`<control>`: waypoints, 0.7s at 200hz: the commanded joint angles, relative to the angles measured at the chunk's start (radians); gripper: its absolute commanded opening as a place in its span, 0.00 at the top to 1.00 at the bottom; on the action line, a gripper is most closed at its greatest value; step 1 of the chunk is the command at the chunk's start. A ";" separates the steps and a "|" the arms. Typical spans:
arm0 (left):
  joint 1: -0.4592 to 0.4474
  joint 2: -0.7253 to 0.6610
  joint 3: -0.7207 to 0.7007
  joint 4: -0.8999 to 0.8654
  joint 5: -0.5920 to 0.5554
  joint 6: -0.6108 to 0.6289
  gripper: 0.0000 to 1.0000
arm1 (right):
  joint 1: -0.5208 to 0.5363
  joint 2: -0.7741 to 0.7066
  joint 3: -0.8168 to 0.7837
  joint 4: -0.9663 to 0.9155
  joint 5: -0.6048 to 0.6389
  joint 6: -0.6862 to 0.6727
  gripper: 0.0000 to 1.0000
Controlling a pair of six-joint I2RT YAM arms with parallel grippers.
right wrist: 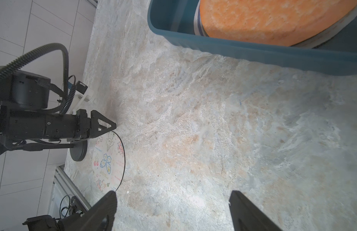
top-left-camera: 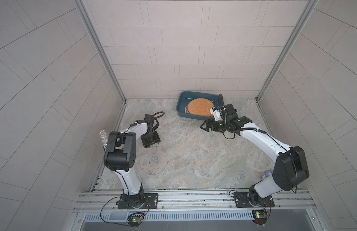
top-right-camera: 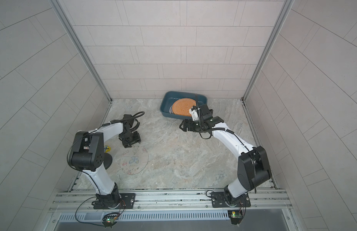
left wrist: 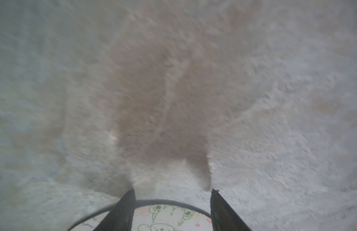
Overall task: Put the coasters into the storage box
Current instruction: Move the coaster to the center of the board.
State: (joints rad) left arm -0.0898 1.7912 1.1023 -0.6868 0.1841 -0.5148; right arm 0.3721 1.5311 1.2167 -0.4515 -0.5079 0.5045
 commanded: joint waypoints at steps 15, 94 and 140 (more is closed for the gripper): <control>-0.017 -0.098 -0.009 -0.034 0.068 0.017 0.25 | -0.002 -0.032 -0.023 0.013 0.007 -0.007 0.09; 0.079 -0.375 -0.280 0.013 0.024 -0.050 0.00 | -0.001 -0.045 -0.037 0.013 0.003 -0.018 0.08; 0.157 -0.500 -0.410 0.028 0.026 -0.119 0.00 | -0.001 -0.046 -0.041 0.004 0.000 -0.030 0.08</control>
State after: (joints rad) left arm 0.0319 1.3502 0.7376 -0.6739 0.2134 -0.5854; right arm 0.3721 1.5177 1.1831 -0.4381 -0.5087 0.4938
